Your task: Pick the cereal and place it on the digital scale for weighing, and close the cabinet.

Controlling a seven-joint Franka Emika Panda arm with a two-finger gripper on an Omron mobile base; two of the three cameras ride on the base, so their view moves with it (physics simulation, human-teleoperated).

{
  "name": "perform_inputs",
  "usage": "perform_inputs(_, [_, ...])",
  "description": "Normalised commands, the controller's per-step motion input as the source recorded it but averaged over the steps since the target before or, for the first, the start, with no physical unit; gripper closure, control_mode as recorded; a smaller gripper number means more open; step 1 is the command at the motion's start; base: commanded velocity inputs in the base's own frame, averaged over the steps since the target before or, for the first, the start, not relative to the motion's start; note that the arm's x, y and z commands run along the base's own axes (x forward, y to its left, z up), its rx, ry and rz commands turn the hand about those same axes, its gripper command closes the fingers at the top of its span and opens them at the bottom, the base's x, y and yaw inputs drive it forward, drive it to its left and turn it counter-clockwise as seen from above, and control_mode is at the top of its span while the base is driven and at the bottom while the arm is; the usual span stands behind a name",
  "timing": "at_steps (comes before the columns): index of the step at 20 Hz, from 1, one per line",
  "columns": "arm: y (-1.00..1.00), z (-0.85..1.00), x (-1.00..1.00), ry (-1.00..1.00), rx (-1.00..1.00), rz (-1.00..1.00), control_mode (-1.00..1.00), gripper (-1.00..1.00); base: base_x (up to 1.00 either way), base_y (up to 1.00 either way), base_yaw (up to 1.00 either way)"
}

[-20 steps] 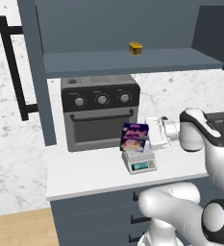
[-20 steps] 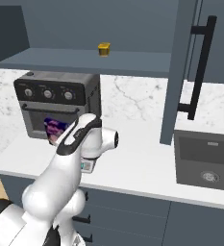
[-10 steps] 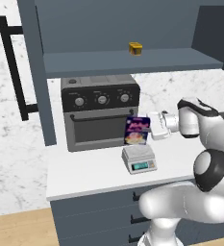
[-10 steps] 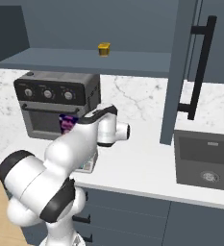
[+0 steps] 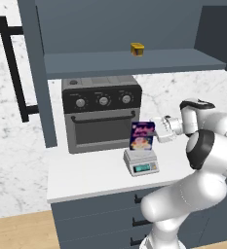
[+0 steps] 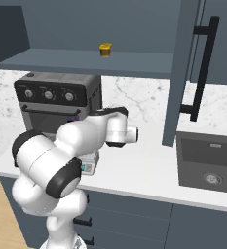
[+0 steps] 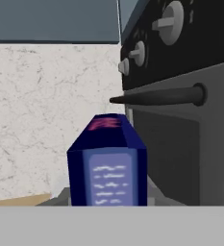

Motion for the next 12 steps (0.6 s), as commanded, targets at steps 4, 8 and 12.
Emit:
perform_inputs(4, [0.0, -0.29, 0.13, 0.0, 0.0, 0.0, -1.0, 1.0, 0.0, 0.0, 0.0])
perform_inputs(8, [0.0, -0.25, 0.08, -0.02, 0.0, 0.0, -1.0, 1.0, 0.0, 0.0, 0.0])
perform_inputs(12, [0.0, -0.18, 0.0, -0.08, 0.0, 0.0, -1.0, 1.0, 0.0, 0.0, 0.0])
